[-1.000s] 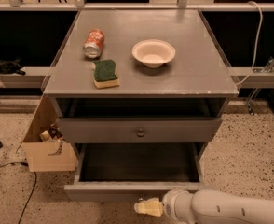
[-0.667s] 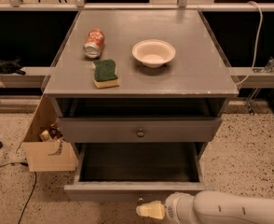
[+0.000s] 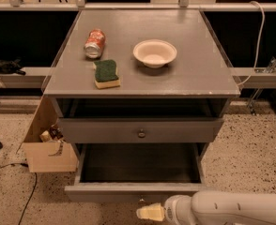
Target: Close middle drawer
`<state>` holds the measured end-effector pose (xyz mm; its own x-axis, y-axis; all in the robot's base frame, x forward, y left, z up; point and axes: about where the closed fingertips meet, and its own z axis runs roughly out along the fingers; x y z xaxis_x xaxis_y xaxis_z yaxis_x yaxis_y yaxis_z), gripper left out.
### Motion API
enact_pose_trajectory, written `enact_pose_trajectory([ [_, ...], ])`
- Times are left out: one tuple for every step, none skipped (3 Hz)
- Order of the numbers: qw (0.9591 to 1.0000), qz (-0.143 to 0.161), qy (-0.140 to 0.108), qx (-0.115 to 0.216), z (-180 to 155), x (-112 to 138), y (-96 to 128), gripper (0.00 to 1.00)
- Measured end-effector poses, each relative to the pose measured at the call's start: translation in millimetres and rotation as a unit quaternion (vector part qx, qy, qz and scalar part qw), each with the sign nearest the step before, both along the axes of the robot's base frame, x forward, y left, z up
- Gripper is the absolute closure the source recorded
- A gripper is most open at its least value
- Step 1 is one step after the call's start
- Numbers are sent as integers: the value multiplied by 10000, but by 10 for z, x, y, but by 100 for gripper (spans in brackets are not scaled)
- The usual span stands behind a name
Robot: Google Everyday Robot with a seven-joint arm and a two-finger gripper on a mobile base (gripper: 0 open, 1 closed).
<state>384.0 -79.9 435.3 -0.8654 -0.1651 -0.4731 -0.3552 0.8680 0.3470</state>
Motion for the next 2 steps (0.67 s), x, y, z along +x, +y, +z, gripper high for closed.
enact_pose_trajectory([
  [9999,-25,-11,-143,-79,174,20,0],
  [9997,-24,-38,-228,-103,270,14,0],
])
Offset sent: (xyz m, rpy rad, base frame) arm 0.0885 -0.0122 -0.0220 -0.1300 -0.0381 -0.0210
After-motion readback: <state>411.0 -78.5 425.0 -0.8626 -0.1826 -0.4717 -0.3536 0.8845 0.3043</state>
